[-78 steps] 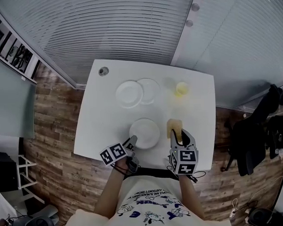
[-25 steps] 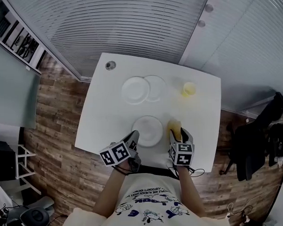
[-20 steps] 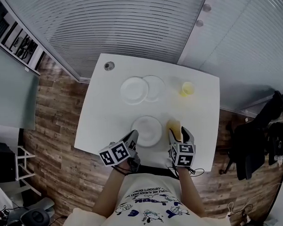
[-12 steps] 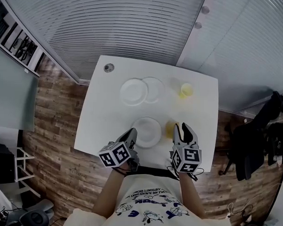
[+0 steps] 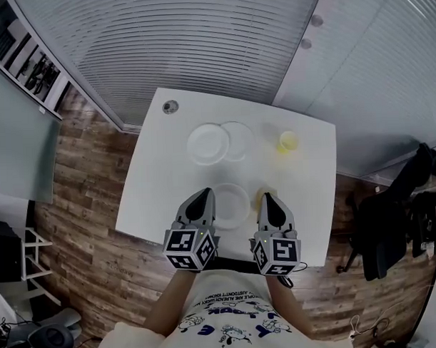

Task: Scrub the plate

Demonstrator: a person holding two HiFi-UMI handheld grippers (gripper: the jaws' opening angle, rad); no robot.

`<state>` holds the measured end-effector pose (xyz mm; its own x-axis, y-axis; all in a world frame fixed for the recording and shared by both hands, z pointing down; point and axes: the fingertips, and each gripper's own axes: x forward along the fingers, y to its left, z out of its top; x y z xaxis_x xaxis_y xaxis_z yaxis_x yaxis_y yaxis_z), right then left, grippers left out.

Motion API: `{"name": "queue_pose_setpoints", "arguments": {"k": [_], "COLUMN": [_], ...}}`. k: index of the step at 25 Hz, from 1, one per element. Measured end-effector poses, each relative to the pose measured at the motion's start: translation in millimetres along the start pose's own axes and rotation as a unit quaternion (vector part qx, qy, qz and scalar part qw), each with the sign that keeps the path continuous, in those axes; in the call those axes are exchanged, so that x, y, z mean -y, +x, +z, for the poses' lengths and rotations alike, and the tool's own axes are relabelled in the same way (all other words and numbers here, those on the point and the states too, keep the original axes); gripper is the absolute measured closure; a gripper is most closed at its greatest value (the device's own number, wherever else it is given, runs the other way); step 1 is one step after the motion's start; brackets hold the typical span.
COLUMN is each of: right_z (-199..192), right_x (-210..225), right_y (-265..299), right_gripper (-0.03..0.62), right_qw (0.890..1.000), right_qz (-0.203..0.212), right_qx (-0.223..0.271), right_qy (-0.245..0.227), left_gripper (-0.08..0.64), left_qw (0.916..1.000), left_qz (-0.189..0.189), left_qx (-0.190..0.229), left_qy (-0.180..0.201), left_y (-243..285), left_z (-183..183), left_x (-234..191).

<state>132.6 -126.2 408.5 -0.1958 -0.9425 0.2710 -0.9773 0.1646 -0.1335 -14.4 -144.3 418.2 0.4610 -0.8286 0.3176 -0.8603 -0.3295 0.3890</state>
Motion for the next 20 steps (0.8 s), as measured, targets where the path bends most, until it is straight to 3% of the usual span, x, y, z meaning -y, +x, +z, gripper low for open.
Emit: {"name": "queue_pose_setpoints", "arguments": {"k": [4, 7, 12, 20], "right_z": [10.3, 17.1, 20.7, 23.9], "right_x": [-11.0, -13.7, -12.7, -8.5], "right_y": [-0.1, 0.0, -1.7, -2.7], "right_gripper": [0.589, 0.589, 0.591, 0.591], "right_qw": [1.000, 0.999, 0.999, 0.999], "right_qz": [0.015, 0.020, 0.015, 0.005], "right_qx": [0.017, 0.029, 0.033, 0.040], "right_qy": [-0.003, -0.008, -0.022, -0.020], "left_gripper": [0.531, 0.531, 0.531, 0.531], "left_qw": [0.9961, 0.9923, 0.9885, 0.9886], "left_qz": [0.011, 0.010, 0.010, 0.006], "left_qx": [0.043, 0.057, 0.077, 0.075], "left_qy": [0.076, 0.110, 0.130, 0.130], "left_y": [-4.5, -5.4, -7.7, -7.3], "left_z": [16.9, 22.4, 31.0, 30.9], "left_x": [10.2, 18.1, 23.1, 26.0]}}
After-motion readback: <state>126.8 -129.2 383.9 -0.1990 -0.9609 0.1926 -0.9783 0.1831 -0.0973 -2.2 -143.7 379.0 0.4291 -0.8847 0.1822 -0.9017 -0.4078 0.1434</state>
